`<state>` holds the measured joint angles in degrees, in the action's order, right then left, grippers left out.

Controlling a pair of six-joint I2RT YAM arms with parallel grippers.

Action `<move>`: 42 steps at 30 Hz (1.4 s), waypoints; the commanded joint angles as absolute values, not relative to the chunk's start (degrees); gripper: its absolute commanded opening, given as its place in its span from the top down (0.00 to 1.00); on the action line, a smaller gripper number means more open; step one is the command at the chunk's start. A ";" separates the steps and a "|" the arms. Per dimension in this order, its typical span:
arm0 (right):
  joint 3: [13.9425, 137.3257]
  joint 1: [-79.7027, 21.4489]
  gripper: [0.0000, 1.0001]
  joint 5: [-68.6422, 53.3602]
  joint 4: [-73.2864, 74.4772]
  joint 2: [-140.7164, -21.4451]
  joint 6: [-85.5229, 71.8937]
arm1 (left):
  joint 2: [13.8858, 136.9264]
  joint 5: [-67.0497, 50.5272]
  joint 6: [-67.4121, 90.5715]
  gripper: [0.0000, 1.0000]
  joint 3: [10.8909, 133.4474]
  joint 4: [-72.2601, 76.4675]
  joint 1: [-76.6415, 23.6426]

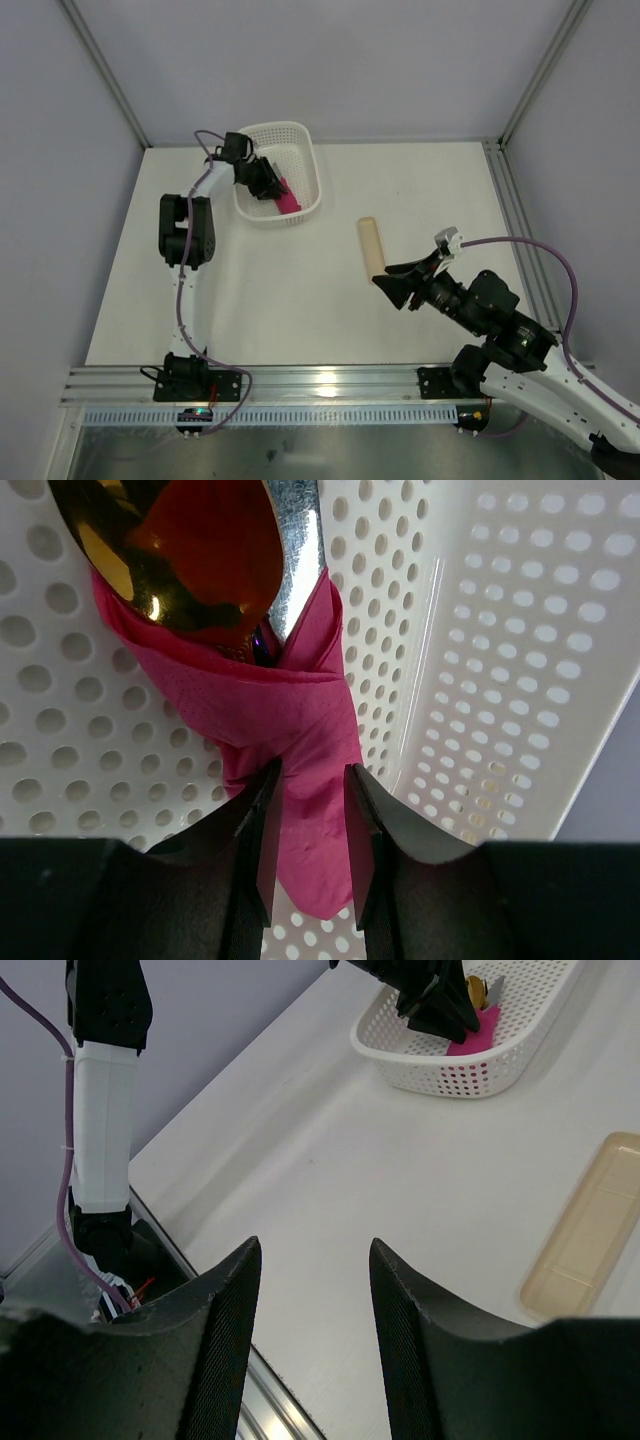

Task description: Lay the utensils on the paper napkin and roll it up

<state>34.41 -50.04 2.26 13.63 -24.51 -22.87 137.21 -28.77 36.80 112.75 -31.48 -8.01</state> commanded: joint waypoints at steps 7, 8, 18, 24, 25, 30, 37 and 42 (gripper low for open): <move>37.97 -50.10 0.50 2.37 12.92 -25.40 -24.17 | 132.46 -31.55 34.98 0.62 112.85 -30.06 -8.17; 38.06 -50.10 0.50 2.55 13.35 -25.31 -24.00 | 130.54 -31.81 35.15 0.60 112.94 -29.97 -8.26; 44.91 -50.10 0.09 11.67 21.09 -29.09 -23.81 | 112.52 -29.28 33.23 0.55 108.47 -34.97 -10.98; 46.93 -50.10 0.00 18.44 24.07 -29.62 -28.29 | 91.35 -21.90 30.94 0.50 88.03 -33.05 -21.08; 47.28 -50.10 0.00 19.94 24.95 -29.88 -29.26 | 85.49 -21.45 31.11 0.46 84.85 -32.09 -24.31; 49.48 -50.10 0.00 24.34 31.37 -32.34 -34.80 | 69.02 -19.42 34.36 0.01 69.20 -23.14 -31.63; 47.90 -50.18 0.00 21.97 30.85 -32.61 -35.95 | 52.31 -18.73 36.57 0.00 54.68 -20.29 -33.31; 46.76 -50.10 0.00 22.33 30.94 -32.08 -36.21 | 47.47 -18.11 36.47 0.00 52.38 -21.79 -33.31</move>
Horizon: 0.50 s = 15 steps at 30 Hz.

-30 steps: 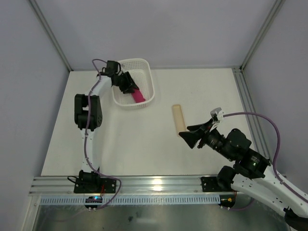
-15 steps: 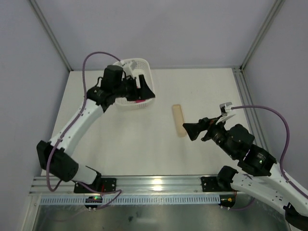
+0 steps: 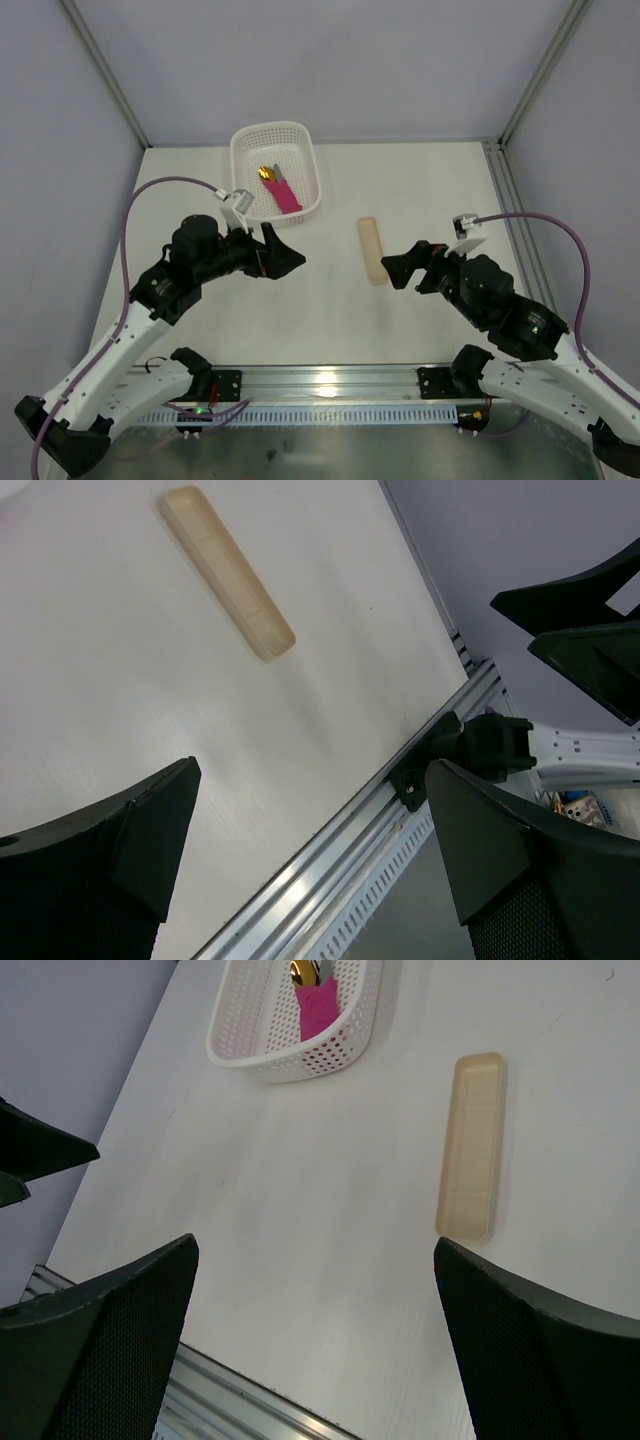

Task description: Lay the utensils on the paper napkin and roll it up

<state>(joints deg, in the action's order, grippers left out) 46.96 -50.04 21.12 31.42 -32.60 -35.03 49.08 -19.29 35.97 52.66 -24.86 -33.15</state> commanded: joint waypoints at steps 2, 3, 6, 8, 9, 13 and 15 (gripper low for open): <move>46.67 -50.10 0.00 22.32 31.29 -31.91 -35.95 | 46.32 -18.54 36.82 0.00 52.21 -21.71 -33.31; 46.76 -50.10 0.00 22.41 31.46 -31.90 -35.95 | 46.14 -18.63 37.26 0.00 52.03 -21.45 -33.31; 46.76 -50.10 0.00 22.33 31.90 -31.29 -35.69 | 45.44 -18.98 37.62 0.00 52.12 -21.01 -33.31; 46.76 -50.10 0.00 22.41 32.08 -30.76 -35.42 | 45.53 -19.42 37.79 0.01 52.38 -20.92 -33.31; 46.67 -50.10 0.00 22.59 32.25 -30.24 -35.42 | 45.70 -19.77 37.97 0.00 52.64 -20.83 -33.31; 46.67 -50.10 0.00 23.46 32.52 -29.10 -35.16 | 45.97 -20.48 38.41 0.00 53.00 -20.48 -33.31; 46.76 -50.10 0.00 23.64 32.43 -29.00 -34.81 | 46.23 -20.74 38.41 0.00 53.26 -20.65 -33.31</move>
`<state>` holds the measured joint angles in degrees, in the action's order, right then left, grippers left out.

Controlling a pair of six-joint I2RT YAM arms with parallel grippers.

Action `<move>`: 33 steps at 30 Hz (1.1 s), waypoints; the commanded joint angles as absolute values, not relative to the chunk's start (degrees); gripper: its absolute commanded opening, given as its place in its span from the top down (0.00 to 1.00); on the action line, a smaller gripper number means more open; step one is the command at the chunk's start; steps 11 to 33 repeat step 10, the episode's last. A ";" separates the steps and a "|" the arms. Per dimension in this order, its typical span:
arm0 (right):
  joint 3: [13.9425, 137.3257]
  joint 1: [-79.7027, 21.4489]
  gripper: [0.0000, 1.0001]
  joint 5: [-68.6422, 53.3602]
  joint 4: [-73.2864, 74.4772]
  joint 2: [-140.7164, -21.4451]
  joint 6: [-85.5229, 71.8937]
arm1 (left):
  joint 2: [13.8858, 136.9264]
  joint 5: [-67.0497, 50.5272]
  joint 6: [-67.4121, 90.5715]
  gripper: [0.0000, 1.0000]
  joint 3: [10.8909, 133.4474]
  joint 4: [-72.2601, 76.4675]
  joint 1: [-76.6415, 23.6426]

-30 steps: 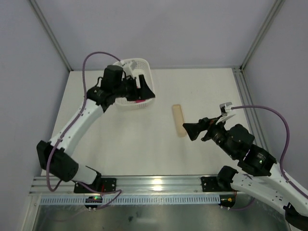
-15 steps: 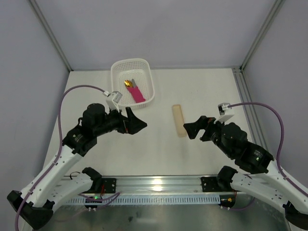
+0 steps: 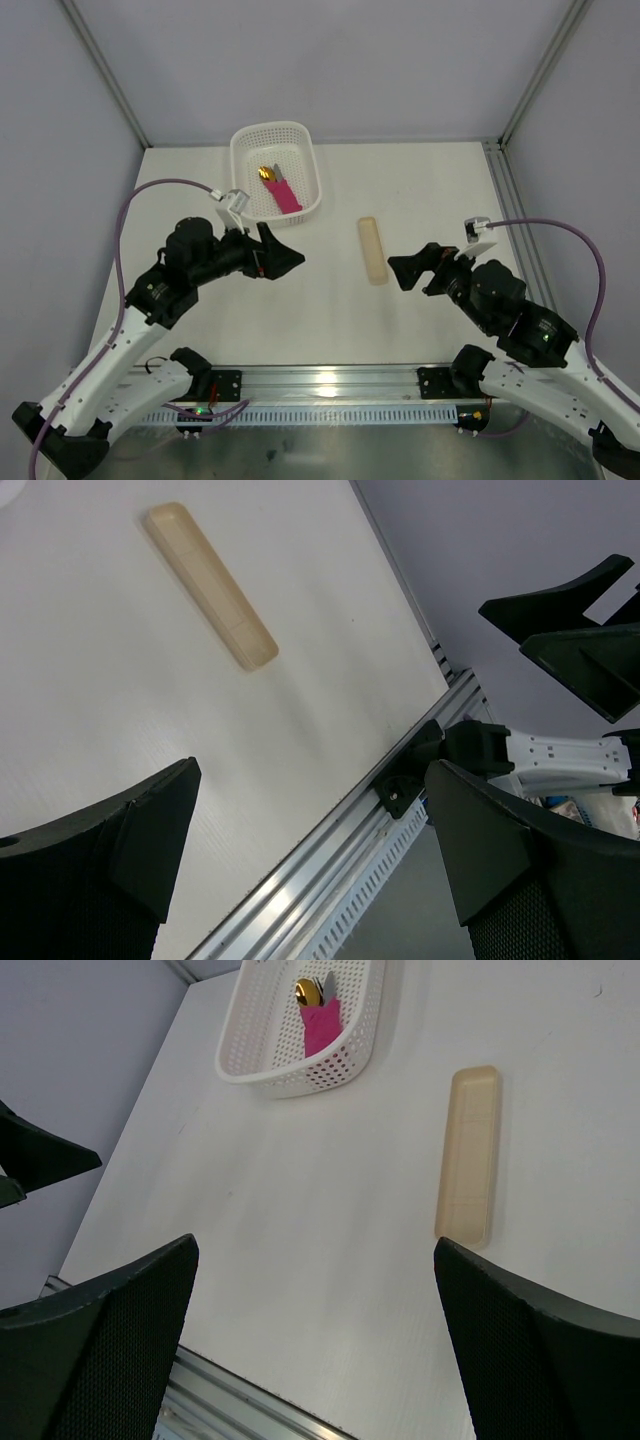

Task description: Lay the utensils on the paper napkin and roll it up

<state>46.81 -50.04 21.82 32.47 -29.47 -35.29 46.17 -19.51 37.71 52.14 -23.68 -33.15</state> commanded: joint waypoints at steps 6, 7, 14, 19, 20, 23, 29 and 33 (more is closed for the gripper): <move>47.90 -50.10 0.00 24.43 32.69 -29.88 -34.01 | 46.14 -21.36 38.23 0.00 53.88 -21.09 -33.31; 47.99 -50.10 0.00 24.43 32.78 -30.06 -34.01 | 46.14 -21.27 38.23 0.00 53.88 -21.18 -33.31; 47.90 -50.10 0.00 24.52 31.73 -29.71 -33.49 | 46.32 -21.44 38.06 0.01 54.05 -21.36 -33.31; 47.90 -50.10 0.00 24.52 31.73 -29.71 -33.49 | 46.32 -21.44 38.06 0.01 54.05 -21.36 -33.31; 47.90 -50.10 0.00 24.52 31.73 -29.71 -33.49 | 46.32 -21.44 38.06 0.01 54.05 -21.36 -33.31; 47.90 -50.10 0.00 24.52 31.73 -29.71 -33.49 | 46.32 -21.44 38.06 0.01 54.05 -21.36 -33.31; 47.90 -50.10 0.00 24.52 31.73 -29.71 -33.49 | 46.32 -21.44 38.06 0.01 54.05 -21.36 -33.31; 47.90 -50.10 0.00 24.52 31.73 -29.71 -33.49 | 46.32 -21.44 38.06 0.01 54.05 -21.36 -33.31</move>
